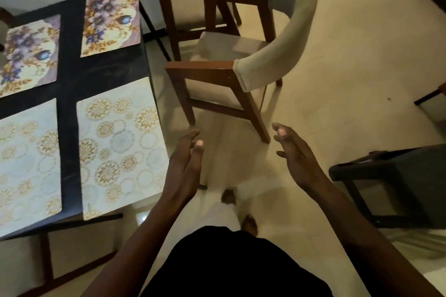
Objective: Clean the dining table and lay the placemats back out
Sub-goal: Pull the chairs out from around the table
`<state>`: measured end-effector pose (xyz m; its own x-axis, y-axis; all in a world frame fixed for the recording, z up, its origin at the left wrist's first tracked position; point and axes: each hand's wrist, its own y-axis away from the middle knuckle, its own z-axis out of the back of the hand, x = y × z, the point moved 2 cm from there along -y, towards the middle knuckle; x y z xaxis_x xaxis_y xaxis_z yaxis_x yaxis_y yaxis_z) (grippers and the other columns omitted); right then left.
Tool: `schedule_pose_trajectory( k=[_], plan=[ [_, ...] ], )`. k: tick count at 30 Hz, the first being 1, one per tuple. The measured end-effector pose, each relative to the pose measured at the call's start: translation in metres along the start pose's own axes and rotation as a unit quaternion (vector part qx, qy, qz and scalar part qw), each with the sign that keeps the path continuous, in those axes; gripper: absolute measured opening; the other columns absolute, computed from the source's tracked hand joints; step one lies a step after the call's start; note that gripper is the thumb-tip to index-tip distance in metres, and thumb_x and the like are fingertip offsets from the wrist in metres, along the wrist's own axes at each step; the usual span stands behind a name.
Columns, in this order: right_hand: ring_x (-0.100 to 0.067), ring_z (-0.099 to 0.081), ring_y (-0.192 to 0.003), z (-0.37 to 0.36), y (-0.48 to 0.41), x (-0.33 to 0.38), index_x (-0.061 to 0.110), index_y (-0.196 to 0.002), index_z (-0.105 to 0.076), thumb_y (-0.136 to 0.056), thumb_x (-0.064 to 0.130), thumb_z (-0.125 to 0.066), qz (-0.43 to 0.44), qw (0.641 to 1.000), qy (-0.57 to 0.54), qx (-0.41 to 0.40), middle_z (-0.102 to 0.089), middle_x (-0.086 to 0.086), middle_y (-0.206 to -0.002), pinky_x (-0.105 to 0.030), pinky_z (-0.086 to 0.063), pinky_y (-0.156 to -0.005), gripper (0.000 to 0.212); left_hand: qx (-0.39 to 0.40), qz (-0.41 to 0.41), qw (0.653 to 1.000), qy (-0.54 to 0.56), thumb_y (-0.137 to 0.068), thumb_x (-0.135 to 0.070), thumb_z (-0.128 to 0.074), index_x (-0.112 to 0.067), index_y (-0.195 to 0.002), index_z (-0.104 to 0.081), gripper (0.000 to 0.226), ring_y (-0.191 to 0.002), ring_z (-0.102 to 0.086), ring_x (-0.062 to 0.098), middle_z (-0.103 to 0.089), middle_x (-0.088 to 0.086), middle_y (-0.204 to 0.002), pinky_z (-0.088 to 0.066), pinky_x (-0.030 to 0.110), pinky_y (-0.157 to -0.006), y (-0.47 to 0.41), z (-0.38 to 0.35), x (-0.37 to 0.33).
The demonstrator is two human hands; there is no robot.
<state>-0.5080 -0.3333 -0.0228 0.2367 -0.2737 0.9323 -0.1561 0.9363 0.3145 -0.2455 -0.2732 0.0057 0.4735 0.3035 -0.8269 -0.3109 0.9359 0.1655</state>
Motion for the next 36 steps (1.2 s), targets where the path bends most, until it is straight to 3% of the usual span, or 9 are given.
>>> schedule_pose_trajectory(
  k=[7, 12, 16, 20, 23, 28, 32, 34, 36],
  plan=[
    [-0.003, -0.046, -0.142, 0.070, -0.074, 0.000, 0.045, -0.149, -0.048, -0.097, 0.078, -0.032, -0.009, 0.999, 0.025, -0.024, -0.050, 0.023, -0.153, -0.050, -0.041, -0.120, 0.063, 0.026, -0.035, 0.999, 0.000, -0.107, -0.046, -0.041, -0.023, -0.149, -0.056, 0.049, -0.132, -0.053, 0.006, -0.059, -0.005, -0.148, -0.044, 0.033, -0.110, -0.089, -0.076, -0.048],
    [-0.003, -0.047, -0.142, 0.121, -0.134, 0.016, 0.042, -0.152, -0.047, -0.099, 0.073, -0.034, -0.029, 0.999, 0.027, -0.036, -0.050, 0.022, -0.154, -0.049, -0.041, -0.120, 0.063, 0.064, -0.049, 0.996, 0.038, -0.110, -0.040, -0.041, -0.024, -0.145, -0.057, 0.042, -0.122, -0.054, -0.008, -0.062, -0.010, -0.136, -0.043, 0.015, -0.101, -0.160, -0.127, -0.095],
    [-0.003, -0.048, -0.141, 0.163, -0.185, 0.029, 0.042, -0.151, -0.048, -0.102, 0.070, -0.037, -0.025, 0.998, 0.026, -0.056, -0.051, 0.020, -0.154, -0.049, -0.042, -0.119, 0.058, 0.082, -0.057, 0.994, 0.035, -0.109, -0.050, -0.037, -0.027, -0.149, -0.052, 0.049, -0.129, -0.055, 0.009, -0.057, -0.004, -0.146, -0.047, 0.031, -0.105, -0.222, -0.154, -0.129],
    [-0.005, -0.051, -0.140, 0.204, -0.228, 0.046, 0.035, -0.152, -0.049, -0.104, 0.061, -0.040, -0.028, 0.998, 0.001, -0.062, -0.053, 0.016, -0.153, -0.045, -0.047, -0.115, 0.056, 0.065, -0.061, 0.996, 0.000, -0.112, -0.044, -0.038, -0.023, -0.150, -0.052, 0.046, -0.124, -0.051, -0.003, -0.052, -0.010, -0.146, -0.039, 0.015, -0.100, -0.272, -0.168, -0.151],
    [-0.006, -0.052, -0.139, 0.239, -0.263, 0.048, 0.034, -0.152, -0.050, -0.103, 0.061, -0.041, -0.026, 0.998, 0.002, -0.059, -0.055, 0.015, -0.152, -0.042, -0.048, -0.113, 0.057, 0.042, -0.055, 0.997, -0.020, -0.107, -0.047, -0.037, -0.020, -0.149, -0.055, 0.053, -0.140, -0.041, 0.003, -0.048, -0.003, -0.157, -0.035, 0.029, -0.115, -0.303, -0.181, -0.159],
    [-0.006, -0.050, -0.141, 0.303, -0.337, 0.042, 0.035, -0.153, -0.048, -0.102, 0.066, -0.041, -0.044, 0.999, 0.014, -0.014, -0.052, 0.015, -0.154, -0.044, -0.047, -0.114, 0.060, -0.010, 0.005, 0.999, -0.041, -0.104, -0.048, -0.036, -0.017, -0.148, -0.057, 0.058, -0.147, -0.038, 0.012, -0.046, 0.003, -0.161, -0.031, 0.042, -0.124, -0.337, -0.220, -0.170],
    [-0.002, -0.048, -0.141, 0.346, -0.397, 0.048, 0.040, -0.152, -0.049, -0.100, 0.069, -0.041, -0.033, 0.997, 0.061, 0.047, -0.051, 0.020, -0.153, -0.049, -0.044, -0.118, 0.060, -0.062, 0.058, 0.995, -0.050, -0.105, -0.046, -0.043, -0.022, -0.147, -0.056, 0.050, -0.142, -0.039, 0.006, -0.048, 0.000, -0.158, -0.031, 0.038, -0.121, -0.348, -0.246, -0.175],
    [-0.001, -0.047, -0.141, 0.360, -0.426, 0.059, 0.040, -0.151, -0.048, -0.100, 0.067, -0.041, -0.023, 0.992, 0.091, 0.083, -0.051, 0.021, -0.153, -0.049, -0.043, -0.118, 0.059, -0.067, 0.089, 0.992, -0.064, -0.105, -0.047, -0.047, -0.026, -0.146, -0.057, 0.047, -0.143, -0.045, 0.015, -0.051, -0.001, -0.156, -0.035, 0.044, -0.122, -0.347, -0.257, -0.174],
    [-0.003, -0.047, -0.141, 0.365, -0.453, 0.074, 0.042, -0.152, -0.047, -0.103, 0.063, -0.043, -0.010, 0.987, 0.113, 0.118, -0.048, 0.022, -0.154, -0.050, -0.043, -0.118, 0.053, -0.064, 0.124, 0.987, -0.075, -0.098, -0.060, -0.042, -0.027, -0.143, -0.060, 0.058, -0.144, -0.047, 0.023, -0.051, 0.000, -0.157, -0.037, 0.052, -0.121, -0.341, -0.267, -0.167]
  ],
)
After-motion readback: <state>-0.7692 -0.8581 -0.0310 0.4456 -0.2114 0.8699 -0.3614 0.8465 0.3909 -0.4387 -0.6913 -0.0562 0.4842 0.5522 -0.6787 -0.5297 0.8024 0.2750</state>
